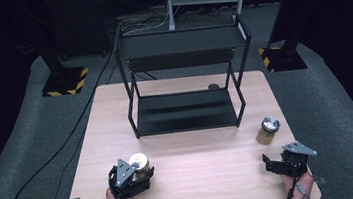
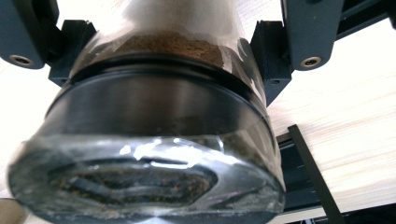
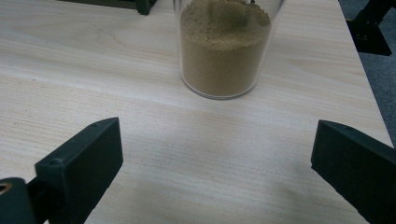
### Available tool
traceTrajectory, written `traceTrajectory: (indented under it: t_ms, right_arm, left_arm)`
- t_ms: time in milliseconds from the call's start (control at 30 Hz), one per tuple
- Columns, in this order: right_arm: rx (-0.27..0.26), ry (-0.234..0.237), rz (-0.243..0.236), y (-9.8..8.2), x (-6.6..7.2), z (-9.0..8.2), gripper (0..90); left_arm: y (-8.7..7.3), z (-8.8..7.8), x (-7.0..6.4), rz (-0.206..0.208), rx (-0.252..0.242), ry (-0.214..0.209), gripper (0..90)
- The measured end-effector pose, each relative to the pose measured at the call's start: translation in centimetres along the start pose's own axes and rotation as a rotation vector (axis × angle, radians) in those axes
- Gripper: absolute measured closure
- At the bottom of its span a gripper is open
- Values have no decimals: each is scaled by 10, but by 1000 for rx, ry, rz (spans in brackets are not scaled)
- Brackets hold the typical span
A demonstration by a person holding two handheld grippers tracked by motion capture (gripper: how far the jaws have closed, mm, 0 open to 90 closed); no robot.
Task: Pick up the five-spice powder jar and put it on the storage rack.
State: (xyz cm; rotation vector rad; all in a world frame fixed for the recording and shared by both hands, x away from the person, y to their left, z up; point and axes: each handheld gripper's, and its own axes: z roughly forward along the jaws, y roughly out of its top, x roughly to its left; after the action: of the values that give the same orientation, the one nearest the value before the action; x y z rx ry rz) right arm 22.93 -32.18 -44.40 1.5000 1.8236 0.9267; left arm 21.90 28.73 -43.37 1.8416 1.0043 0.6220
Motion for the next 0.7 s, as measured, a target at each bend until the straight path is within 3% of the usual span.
traceTrajectory:
  t_ms: [700]
  right_arm:
    - [1,1,0,0,0,0,12]
  left_arm:
    - [7,12,3,2,4,-5,314]
